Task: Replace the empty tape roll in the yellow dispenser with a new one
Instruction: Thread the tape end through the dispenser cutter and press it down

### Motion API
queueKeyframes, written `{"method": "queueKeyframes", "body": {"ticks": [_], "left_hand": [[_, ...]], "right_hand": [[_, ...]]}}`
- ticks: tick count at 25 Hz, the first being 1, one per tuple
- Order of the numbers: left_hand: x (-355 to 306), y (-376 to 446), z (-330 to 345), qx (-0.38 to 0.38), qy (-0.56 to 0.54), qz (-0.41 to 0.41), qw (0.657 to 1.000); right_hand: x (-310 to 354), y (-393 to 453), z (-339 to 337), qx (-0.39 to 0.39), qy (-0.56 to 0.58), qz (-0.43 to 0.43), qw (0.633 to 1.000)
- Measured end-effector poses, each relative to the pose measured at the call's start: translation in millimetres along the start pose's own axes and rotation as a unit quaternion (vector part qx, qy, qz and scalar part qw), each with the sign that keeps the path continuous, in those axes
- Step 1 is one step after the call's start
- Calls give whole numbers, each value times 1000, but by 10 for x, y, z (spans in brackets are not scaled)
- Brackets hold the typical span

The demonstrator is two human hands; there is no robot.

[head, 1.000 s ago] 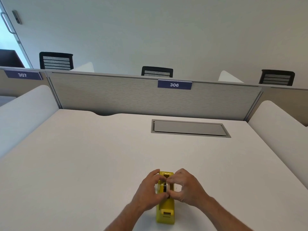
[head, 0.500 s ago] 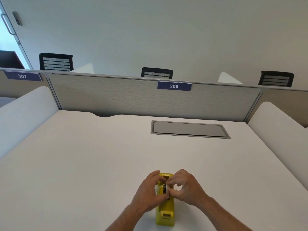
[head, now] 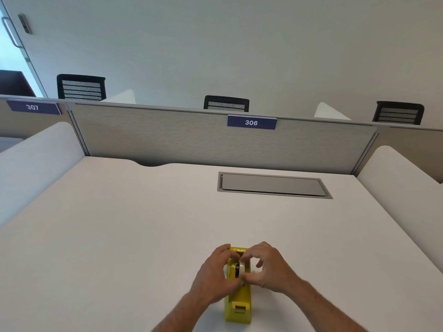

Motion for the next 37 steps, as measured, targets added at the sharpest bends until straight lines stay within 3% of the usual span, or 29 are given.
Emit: {"method": "queueKeyframes", "body": {"ticks": [11, 37], "left_hand": [[13, 0, 21, -4, -7, -16, 1000], [33, 30, 18, 3, 4, -20, 1000]], "right_hand": [[-39, 13, 32, -34, 52, -13, 998], [-21, 39, 21, -21, 1, -31, 999]]}}
Point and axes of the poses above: each hand's wrist, its own y-axis towards the middle knuckle, its own z-axis out of the palm, x = y × z, the point moved 2 cm from there along y, towards the middle knuckle, and after that the axes turned 5 degrees about y, right-handed, at the moved point
